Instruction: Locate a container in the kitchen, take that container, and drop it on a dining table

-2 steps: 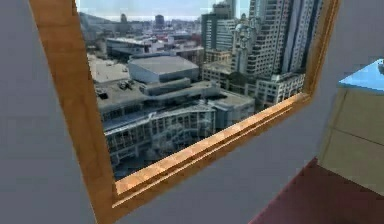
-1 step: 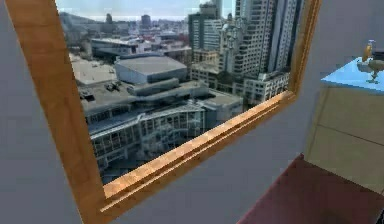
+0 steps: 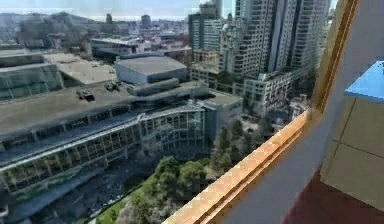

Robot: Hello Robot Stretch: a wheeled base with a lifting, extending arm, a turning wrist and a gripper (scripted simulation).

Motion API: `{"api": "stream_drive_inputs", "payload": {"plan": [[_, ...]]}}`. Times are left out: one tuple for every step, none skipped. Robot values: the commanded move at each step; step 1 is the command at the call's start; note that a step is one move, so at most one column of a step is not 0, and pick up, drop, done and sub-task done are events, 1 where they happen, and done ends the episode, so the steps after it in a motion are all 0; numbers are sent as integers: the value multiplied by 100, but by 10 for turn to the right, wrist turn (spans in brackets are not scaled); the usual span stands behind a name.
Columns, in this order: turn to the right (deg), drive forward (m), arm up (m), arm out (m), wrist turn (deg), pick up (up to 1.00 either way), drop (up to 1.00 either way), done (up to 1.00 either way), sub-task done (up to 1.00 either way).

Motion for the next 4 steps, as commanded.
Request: {"api": "stream_drive_inputs", "payload": {"plan": [[60, 0, 0, 0, 0, 0, 0, 0, 0], [0, 10, 0, 0, 0, 0, 0, 0, 0], [450, 0, 0, 0, 0, 0, 0, 0, 0], [0, 100, 0, 0, 0, 0, 0, 0, 0]]}}
